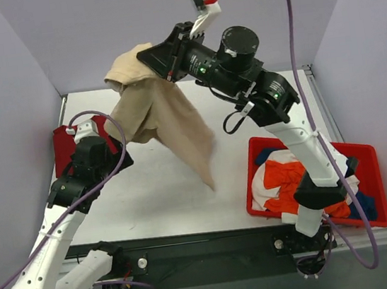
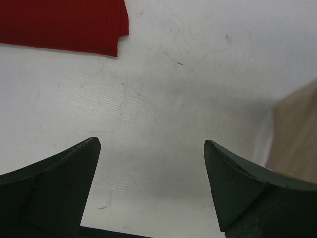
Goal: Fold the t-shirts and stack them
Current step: Move the tshirt to the center of the board, then flatten out the tshirt
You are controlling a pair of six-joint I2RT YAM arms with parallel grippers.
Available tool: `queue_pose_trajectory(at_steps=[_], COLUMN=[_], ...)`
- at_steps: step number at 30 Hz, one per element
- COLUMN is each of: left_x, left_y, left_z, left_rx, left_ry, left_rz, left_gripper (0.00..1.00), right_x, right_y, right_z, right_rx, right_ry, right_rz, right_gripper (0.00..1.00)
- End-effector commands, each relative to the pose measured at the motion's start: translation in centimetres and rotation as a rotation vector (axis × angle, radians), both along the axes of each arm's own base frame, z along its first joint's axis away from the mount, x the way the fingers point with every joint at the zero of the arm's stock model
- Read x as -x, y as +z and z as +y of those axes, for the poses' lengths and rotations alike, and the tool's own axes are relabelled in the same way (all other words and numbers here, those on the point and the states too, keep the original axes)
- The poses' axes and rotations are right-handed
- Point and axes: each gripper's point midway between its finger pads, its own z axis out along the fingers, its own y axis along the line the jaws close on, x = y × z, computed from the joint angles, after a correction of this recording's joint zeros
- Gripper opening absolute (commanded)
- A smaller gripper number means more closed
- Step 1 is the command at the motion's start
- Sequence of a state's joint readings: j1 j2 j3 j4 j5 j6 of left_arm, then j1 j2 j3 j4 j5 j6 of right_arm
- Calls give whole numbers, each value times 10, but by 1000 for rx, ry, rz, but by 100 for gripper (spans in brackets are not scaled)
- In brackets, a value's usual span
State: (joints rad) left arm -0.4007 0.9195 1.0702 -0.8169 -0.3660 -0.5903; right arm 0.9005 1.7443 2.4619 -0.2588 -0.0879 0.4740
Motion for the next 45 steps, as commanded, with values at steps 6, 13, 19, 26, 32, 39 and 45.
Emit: queue_pose_trajectory(at_steps=[6, 13, 19, 26, 32, 39, 45], left_x=[3, 0, -5, -8, -22, -48, -73], left_y=[15, -7, -51, -99, -116, -127, -132], left_z=[14, 8, -2, 8, 10, 3, 3], left_rx=[-5, -43, -93, -18, 27, 64, 89], left_ry=[44, -15, -86, -46, -53, -85, -87], left_rz=[-66, -20, 136, 272, 278, 278, 299], left_gripper=[97, 97, 97, 96, 92, 91, 90], right_x=[-22, -99, -98, -86, -68, -46, -53], right_y=[5, -226, -334, -402, -454, -501, -536], right_z=[-74, -199, -199, -149, -140, -126, -115], right_rx=[-101, 299, 567, 646, 776, 859, 951], right_ry=[-238, -791, -688, -484, -408, -281, -245], right_rz=[-1, 369, 590, 745, 869, 976, 1041], right_gripper=[0, 41, 87, 82, 74, 76, 78])
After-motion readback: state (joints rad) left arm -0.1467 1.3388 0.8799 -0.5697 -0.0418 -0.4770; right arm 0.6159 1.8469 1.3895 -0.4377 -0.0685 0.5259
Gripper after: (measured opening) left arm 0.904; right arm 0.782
